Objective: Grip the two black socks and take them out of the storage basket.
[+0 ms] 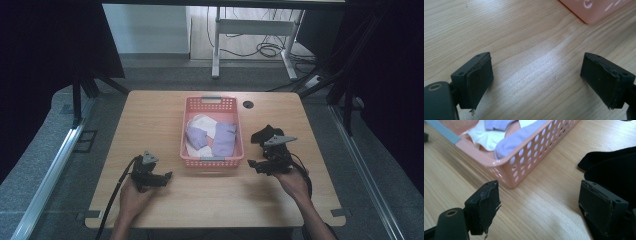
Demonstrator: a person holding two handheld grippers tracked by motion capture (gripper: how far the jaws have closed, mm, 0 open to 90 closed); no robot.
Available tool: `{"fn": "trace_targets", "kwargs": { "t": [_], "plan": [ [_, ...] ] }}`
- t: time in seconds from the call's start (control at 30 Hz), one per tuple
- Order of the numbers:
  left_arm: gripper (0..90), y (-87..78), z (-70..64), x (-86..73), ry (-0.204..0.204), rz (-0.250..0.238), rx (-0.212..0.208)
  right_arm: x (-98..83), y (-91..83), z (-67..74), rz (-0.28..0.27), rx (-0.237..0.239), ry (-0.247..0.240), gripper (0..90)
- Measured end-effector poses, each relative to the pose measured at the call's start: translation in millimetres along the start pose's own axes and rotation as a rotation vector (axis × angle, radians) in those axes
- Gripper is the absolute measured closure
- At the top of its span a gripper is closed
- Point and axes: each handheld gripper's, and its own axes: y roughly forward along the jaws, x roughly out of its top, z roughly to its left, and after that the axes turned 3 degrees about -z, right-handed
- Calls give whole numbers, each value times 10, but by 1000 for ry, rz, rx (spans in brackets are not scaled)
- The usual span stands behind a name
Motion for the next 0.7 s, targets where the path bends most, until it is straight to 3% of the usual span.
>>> {"fn": "trace_targets", "kwargs": {
  "t": [0.23,0.7],
  "plan": [
    [106,2,-3,-1,-3,-3,0,-117,100,43,15,11,-12,174],
    [106,2,-2,-1,-1,-3,0,-358,457,138,79,66,-30,152]
  ]
}}
